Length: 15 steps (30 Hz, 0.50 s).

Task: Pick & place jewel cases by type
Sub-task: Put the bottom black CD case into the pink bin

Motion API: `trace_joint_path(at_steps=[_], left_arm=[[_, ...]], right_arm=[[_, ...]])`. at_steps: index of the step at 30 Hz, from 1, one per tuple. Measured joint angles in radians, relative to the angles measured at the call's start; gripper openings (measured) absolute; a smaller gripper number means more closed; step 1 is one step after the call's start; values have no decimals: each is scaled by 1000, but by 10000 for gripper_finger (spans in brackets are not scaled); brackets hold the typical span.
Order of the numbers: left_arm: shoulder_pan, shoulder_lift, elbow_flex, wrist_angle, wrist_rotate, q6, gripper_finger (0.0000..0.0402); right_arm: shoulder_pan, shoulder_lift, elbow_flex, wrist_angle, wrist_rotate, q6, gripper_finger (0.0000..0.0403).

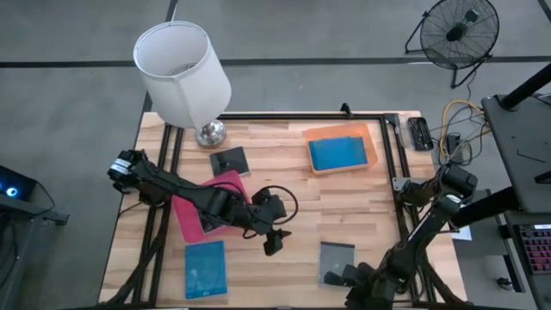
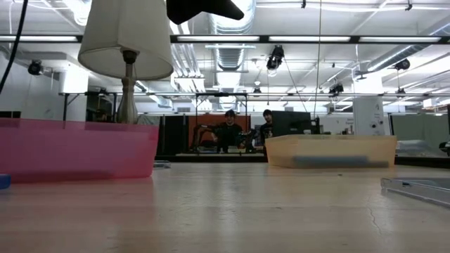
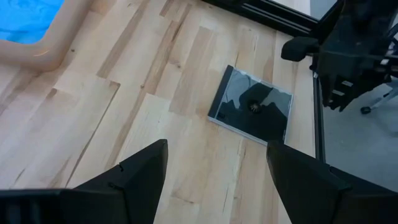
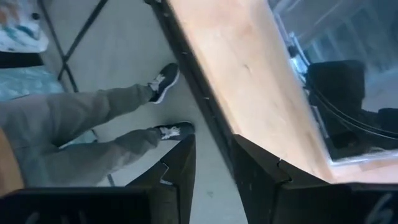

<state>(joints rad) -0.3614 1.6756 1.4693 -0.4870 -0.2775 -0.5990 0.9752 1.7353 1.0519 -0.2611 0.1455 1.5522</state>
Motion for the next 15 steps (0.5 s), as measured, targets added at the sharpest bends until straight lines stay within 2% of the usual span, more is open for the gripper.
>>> trace_joint_path(at_steps=[6,11,15], left_arm=[[0,-1,0,0,0,-2,257],[0,-1,0,-1,0,-2,257],[0,-2,0,0,0,3,257]], right_arm=[[-1,32,-8,-70,-32,38,78],[-3,62,-3,-51,-95,38,58],[-3,64,4,-46,-101,37,44]])
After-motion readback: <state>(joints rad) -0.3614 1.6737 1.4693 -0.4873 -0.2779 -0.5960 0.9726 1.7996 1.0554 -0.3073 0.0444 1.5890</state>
